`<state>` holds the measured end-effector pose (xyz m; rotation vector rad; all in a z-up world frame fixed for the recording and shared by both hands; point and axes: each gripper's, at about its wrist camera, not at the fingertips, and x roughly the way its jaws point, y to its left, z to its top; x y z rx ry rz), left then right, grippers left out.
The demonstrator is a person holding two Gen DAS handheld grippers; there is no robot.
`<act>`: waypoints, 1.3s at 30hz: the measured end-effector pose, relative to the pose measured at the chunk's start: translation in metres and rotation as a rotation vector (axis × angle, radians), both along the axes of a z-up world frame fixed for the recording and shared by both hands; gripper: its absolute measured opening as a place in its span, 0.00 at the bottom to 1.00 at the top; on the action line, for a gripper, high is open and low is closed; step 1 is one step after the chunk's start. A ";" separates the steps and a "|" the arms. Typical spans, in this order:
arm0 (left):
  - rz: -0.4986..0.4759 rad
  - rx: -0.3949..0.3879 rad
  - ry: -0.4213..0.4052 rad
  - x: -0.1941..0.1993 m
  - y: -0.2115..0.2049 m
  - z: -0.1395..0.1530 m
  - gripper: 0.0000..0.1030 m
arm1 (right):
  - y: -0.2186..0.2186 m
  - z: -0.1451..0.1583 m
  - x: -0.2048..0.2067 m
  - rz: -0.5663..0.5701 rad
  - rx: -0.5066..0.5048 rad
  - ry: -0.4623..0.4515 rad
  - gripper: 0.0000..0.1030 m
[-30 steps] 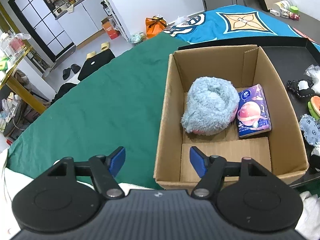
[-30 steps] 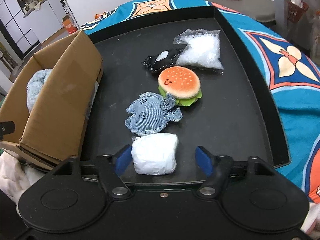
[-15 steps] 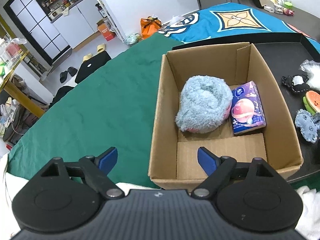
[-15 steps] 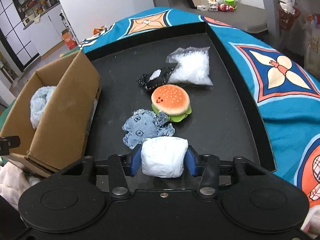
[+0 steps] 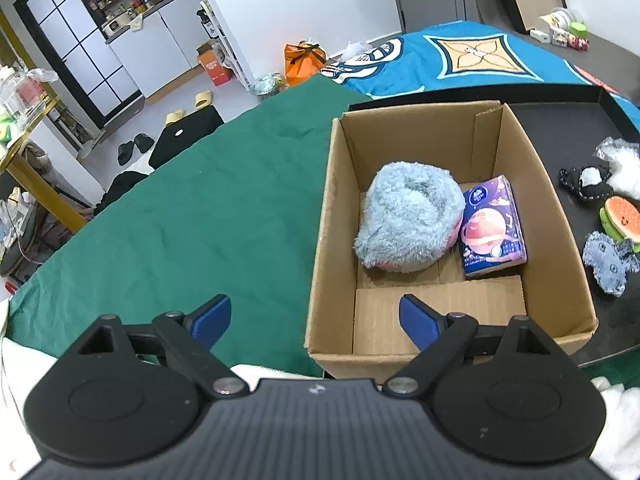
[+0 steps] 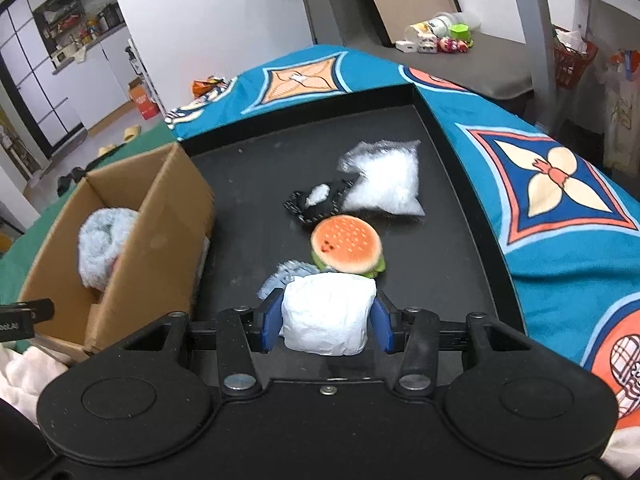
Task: Organize soft objects
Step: 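Carry the white bundle into the cardboard box and release it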
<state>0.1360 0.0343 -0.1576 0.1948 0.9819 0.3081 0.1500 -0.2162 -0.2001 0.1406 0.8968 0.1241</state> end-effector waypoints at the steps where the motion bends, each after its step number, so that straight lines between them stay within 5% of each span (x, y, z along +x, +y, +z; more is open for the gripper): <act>1: 0.003 -0.007 -0.005 0.000 0.001 0.001 0.88 | 0.001 0.002 0.001 0.005 -0.001 -0.009 0.44; 28: 0.058 -0.166 -0.037 -0.004 0.029 0.001 0.84 | 0.062 0.055 0.015 0.118 -0.031 -0.185 0.44; 39: 0.064 -0.232 -0.037 -0.005 0.039 -0.001 0.67 | 0.091 0.067 0.016 0.194 -0.023 -0.215 0.44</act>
